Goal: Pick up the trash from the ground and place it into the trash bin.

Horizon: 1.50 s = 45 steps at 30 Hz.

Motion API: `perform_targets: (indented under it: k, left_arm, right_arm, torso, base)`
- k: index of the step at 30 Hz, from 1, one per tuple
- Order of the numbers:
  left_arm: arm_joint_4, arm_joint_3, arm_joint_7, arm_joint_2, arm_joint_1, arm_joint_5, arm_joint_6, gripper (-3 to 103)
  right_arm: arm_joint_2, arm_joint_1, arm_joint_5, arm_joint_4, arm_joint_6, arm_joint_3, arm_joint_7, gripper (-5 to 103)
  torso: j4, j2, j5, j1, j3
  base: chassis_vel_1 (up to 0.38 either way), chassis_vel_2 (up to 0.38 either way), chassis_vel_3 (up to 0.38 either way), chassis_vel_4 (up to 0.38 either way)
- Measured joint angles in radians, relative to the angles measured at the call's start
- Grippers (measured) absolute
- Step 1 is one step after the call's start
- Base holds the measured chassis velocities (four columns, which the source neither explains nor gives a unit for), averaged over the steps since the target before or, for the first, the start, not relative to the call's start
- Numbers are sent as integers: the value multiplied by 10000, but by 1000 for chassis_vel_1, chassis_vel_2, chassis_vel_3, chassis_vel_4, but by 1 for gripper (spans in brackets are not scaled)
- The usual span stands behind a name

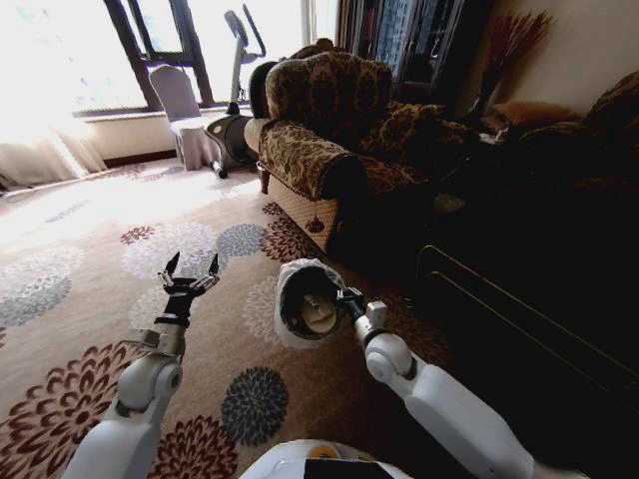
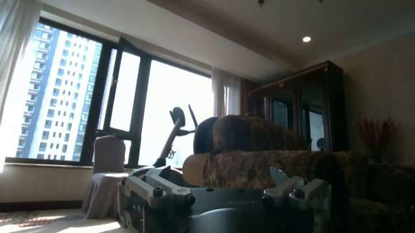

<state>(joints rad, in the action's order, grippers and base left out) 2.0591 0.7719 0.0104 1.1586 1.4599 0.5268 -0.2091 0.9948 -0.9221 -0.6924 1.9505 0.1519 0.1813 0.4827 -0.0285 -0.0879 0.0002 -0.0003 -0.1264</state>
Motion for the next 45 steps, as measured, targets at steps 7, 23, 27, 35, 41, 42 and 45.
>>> perform_targets:
  k: [7,23,27,35,41,42,45]
  left_arm:
    - [-111,548,-203,410,252,304,152,100]
    - [-1043,1670,-353,1263,1319,-14,-117,100]
    - [-864,1599,-313,1498,1462,-104,-116,100]
    - [-762,1460,-296,1810,1639,-219,-116,100]
    - [-718,1357,-296,2083,1740,-392,-114,100]
    - [-718,1357,-296,2083,1740,-392,-114,100]
    - [-712,1337,-379,2269,1793,-535,-104,100]
  right_arm:
    - [-572,-1308,584,809,-194,-1271,-509,0]
    - [-351,-2235,746,1255,-222,-2345,-726,0]
    - [-272,-2270,823,1248,-244,-2255,-822,0]
    - [-284,-2277,857,1225,-306,-2255,-894,0]
    - [-269,-2363,887,1252,-348,-2250,-1162,0]
    - [-269,-2363,887,1252,-348,-2250,-1162,0]
    - [-266,-2372,912,1266,-348,-2236,-1196,0]
  torso:
    - [8,59,-1,3,37]
    - [1,65,-1,2,47]
    - [1,65,0,2,47]
    - [2,65,-1,2,44]
    - [2,64,-1,2,44]
    - [2,64,-1,2,44]
    - [2,64,-2,2,43]
  base:
    - [6,7,20,18]
    - [67,67,86,70]
    - [113,123,129,118]
    - [124,122,129,125]
    - [128,118,114,123]
    - [133,130,107,120]
    - [133,127,119,123]
